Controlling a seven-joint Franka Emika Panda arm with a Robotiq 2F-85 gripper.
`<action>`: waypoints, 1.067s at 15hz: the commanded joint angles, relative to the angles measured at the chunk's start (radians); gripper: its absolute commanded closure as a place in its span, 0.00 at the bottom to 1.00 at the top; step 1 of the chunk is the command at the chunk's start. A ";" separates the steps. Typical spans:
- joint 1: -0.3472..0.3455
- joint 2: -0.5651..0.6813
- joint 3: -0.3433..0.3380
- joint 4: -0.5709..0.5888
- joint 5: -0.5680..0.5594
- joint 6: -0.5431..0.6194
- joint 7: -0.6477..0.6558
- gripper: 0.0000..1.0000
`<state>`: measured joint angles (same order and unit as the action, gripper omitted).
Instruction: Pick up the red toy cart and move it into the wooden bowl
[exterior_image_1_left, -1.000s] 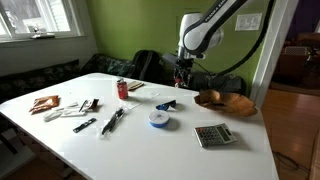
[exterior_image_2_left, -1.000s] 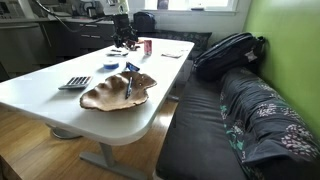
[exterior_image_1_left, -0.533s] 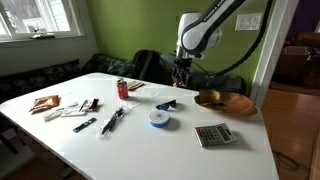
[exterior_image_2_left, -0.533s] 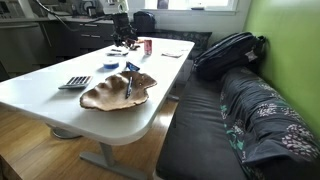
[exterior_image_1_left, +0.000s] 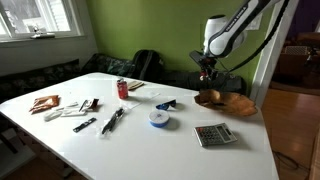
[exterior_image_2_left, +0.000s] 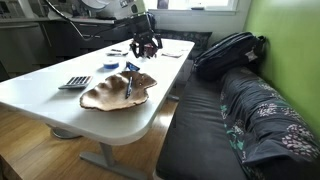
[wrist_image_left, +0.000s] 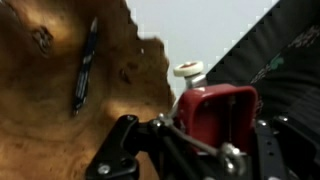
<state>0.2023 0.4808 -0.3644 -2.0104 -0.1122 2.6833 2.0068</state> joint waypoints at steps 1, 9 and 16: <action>-0.069 -0.145 -0.025 -0.208 -0.010 -0.049 0.012 0.97; -0.145 -0.322 0.044 -0.512 0.019 0.061 0.060 0.97; -0.088 -0.276 0.048 -0.568 -0.096 0.239 0.269 0.97</action>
<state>0.0792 0.1837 -0.2699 -2.5487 -0.0783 2.8176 2.1302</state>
